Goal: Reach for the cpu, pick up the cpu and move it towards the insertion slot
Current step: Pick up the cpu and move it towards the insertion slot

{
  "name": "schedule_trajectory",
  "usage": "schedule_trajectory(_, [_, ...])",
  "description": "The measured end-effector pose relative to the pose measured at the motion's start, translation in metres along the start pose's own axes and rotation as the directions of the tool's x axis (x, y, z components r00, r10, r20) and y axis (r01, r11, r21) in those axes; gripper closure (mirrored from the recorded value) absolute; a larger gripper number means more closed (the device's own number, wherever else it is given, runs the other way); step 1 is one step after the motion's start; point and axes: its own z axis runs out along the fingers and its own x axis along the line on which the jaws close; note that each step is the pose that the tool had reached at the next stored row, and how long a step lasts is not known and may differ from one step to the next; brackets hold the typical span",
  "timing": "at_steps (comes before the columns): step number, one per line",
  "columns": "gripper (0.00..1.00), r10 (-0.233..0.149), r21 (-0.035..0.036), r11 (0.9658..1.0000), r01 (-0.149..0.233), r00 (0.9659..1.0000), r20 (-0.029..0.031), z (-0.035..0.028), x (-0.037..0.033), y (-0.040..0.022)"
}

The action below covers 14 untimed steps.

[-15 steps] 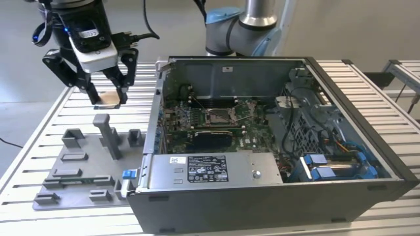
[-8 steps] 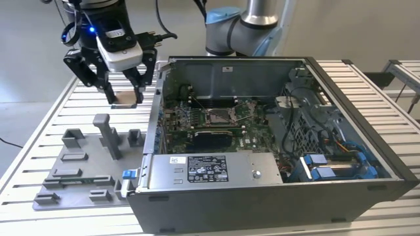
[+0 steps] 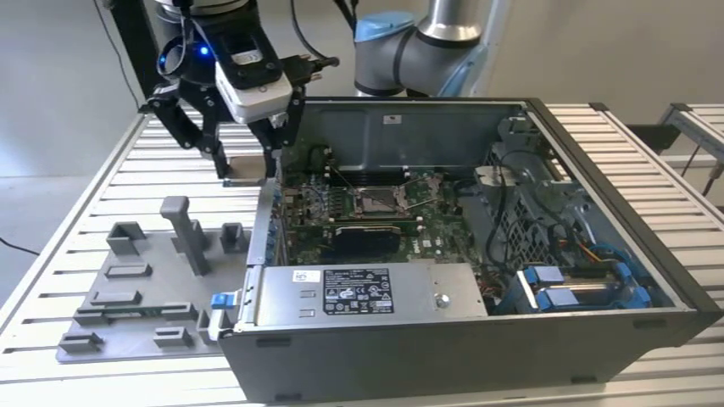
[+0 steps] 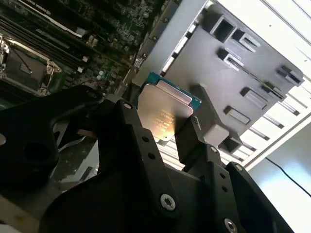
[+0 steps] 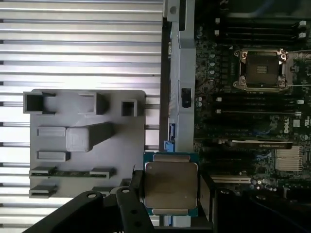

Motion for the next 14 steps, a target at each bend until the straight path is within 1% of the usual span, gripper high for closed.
schedule_trajectory(5, [1.00, 0.000, 0.0001, 1.0000, 0.000, 1.0000, -0.0001, 0.0001, -0.0151, 0.0000])
schedule_trajectory(14, [1.00, 0.000, -0.0001, 1.0000, 0.000, 1.0000, 0.0001, 0.0004, -0.0473, 0.0000])
